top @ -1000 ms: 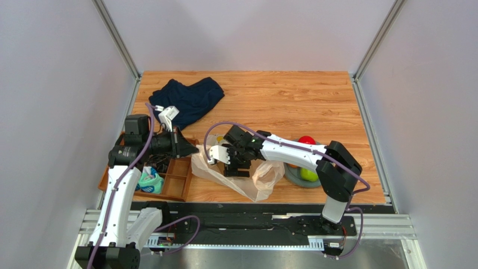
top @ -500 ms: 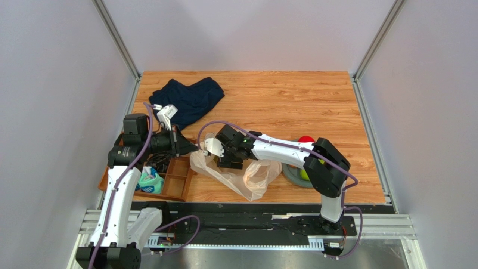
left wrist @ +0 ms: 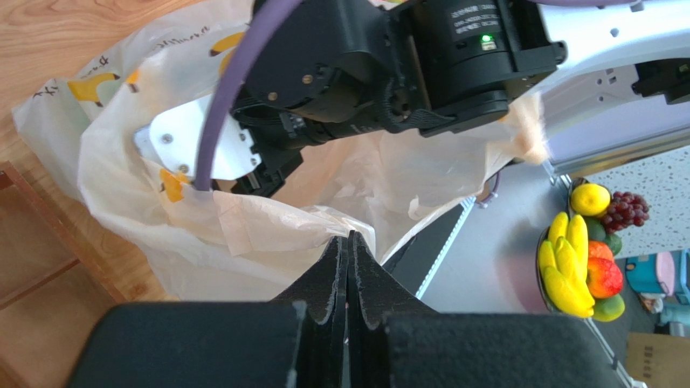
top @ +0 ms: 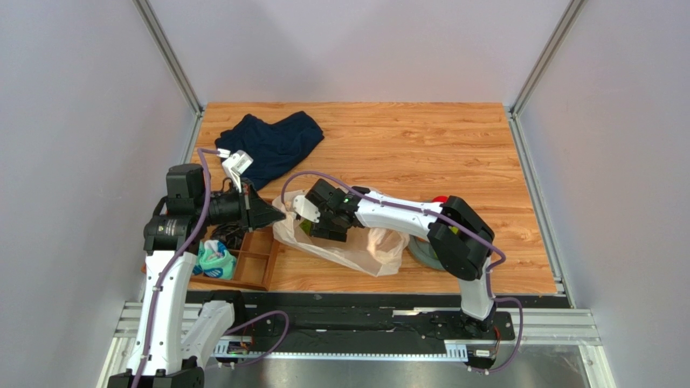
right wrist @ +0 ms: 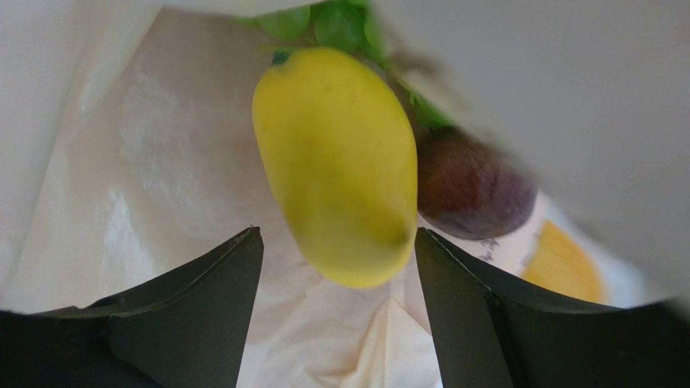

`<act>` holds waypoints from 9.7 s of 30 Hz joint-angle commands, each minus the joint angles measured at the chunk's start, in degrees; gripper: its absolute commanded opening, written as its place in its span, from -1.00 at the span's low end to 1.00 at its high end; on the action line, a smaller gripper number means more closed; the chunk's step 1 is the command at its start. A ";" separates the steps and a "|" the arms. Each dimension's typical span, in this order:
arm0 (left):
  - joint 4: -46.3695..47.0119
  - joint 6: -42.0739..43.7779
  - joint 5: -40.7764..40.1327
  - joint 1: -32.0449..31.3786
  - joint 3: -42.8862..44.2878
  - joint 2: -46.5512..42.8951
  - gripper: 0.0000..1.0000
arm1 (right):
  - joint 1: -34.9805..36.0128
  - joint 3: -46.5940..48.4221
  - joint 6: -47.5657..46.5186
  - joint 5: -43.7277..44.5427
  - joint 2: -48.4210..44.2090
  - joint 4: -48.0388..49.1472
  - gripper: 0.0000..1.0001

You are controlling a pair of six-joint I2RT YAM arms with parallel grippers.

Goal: Take the fake fruits out of the plastic bag
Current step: Take out the fake fruit from the plastic bag, then place the fake fruit on the plate, then adjust the plastic bag at the center of the board.

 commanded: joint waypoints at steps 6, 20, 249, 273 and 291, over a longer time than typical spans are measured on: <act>-0.37 1.58 2.62 1.50 -0.20 -1.45 -1.00 | -0.04 2.30 0.18 -1.37 1.71 -3.95 -0.31; 15.78 -8.78 4.38 1.50 -6.09 2.05 -1.00 | -2.15 2.74 -6.33 -30.28 -28.51 -16.00 -0.57; 25.45 -5.36 2.27 0.71 3.04 0.30 -1.00 | -7.51 6.16 1.58 -16.84 -27.74 -19.43 -1.00; 32.20 -13.11 4.37 0.45 30.50 17.03 -1.00 | -24.22 21.65 4.38 -7.87 -24.56 -9.22 -0.89; 19.14 -7.74 2.18 0.45 -9.69 -6.99 -1.00 | -20.97 19.42 20.40 -27.74 -23.97 -9.05 1.00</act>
